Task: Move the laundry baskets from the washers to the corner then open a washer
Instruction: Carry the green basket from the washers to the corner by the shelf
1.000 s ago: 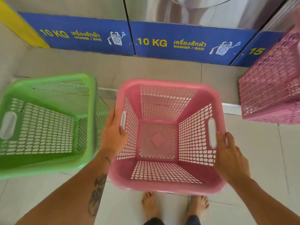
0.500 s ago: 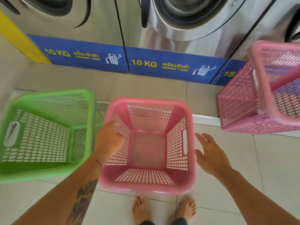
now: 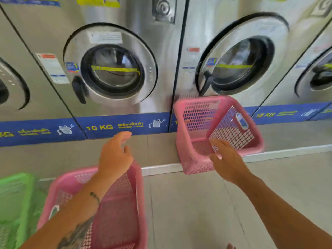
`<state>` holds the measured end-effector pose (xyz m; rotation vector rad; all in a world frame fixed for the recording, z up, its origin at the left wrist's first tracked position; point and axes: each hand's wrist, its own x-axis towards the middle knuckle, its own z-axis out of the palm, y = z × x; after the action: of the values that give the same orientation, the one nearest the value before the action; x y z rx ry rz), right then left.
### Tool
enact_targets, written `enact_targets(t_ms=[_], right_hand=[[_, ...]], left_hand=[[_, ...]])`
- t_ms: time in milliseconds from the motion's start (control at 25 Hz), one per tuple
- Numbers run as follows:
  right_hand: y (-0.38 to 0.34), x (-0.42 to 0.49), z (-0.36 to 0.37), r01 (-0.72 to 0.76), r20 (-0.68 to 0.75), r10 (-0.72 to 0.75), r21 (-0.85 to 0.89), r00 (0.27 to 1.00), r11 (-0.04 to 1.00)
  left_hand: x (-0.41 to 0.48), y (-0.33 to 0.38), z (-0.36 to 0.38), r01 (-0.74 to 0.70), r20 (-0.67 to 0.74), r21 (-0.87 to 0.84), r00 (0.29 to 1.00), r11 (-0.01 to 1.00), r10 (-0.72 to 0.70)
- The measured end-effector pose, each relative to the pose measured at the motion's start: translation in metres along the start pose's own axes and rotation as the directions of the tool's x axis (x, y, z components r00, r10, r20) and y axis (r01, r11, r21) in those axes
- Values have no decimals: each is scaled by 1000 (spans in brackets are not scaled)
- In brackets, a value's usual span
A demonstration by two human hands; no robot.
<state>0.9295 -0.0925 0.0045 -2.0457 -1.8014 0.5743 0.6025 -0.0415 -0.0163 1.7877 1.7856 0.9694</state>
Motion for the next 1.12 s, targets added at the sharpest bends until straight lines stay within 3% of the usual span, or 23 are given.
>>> enact_targets(t_ms=[160, 280, 480, 640, 840, 1120], right_hand=[[104, 59, -54, 11, -32, -8, 80, 999, 997], [175, 108, -77, 8, -28, -7, 56, 1000, 998], [273, 189, -81, -15, -6, 15, -138, 1000, 990], [321, 230, -59, -13, 51, 23, -178, 998, 984], [341, 239, -25, -19, 27, 21, -90, 999, 996], [324, 177, -30, -35, 6, 37, -197, 999, 980]], left_hand=[[35, 74, 110, -38, -8, -35, 999, 999, 37], [51, 104, 197, 43, -10, 2, 999, 999, -43], [70, 99, 298, 127, 60, 278, 987, 952, -150], [85, 80, 328, 255, 69, 368, 952, 894, -300], [87, 57, 344, 128, 105, 259, 982, 957, -159], [45, 63, 316, 184, 32, 102, 982, 978, -188]])
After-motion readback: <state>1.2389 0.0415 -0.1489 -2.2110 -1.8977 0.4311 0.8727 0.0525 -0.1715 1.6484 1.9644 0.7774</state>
